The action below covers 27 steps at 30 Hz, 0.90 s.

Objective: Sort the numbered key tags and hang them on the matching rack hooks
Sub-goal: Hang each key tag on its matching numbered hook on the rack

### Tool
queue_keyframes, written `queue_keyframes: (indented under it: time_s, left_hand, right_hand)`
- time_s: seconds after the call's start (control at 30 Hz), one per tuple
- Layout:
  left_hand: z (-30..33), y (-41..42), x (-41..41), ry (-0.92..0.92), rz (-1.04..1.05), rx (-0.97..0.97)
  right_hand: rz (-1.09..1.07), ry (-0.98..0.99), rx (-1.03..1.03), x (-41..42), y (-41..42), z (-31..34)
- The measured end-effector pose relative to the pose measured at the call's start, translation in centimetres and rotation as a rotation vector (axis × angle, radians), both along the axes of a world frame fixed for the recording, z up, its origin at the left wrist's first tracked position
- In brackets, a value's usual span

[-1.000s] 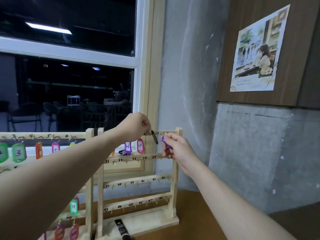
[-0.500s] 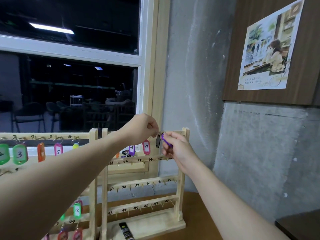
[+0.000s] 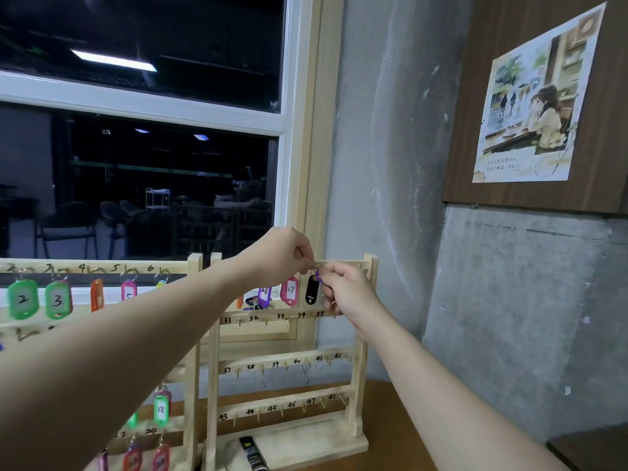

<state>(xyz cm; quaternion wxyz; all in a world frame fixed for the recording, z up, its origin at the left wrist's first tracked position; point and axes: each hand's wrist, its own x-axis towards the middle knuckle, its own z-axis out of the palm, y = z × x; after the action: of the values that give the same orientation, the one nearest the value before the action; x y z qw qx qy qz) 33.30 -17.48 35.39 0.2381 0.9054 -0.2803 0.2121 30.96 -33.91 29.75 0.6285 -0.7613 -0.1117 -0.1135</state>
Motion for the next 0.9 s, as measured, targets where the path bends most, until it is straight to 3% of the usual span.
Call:
queue_keyframes:
  time_s: [0.33,0.47,0.57,0.7,0.9]
  left_hand:
    - [-0.4,0.1,-3.0,-0.156,0.052,-0.105]
    - [-3.8,-0.8,-5.6,-0.439,0.023,-0.055]
    - [-8.1,-2.0,-7.1,-0.510,-0.073,0.100]
    - [-15.1,-4.9,-8.4,-0.325,-0.122,0.231]
    - [-23.8,-12.6,-11.3,0.233,-0.153,0.224]
  right_hand:
    - [-0.057,0.154,-0.014,-1.1,-1.1,-2.0]
    - [-0.111,0.170,-0.267,-3.4,-4.7,-4.2]
    - [-0.216,0.178,-0.412,-5.5,-9.0,-6.2]
    - [-0.346,0.246,-0.493,-9.6,-15.2,-10.4]
    - [-0.514,0.388,-0.633,-16.5,-22.7,-19.4]
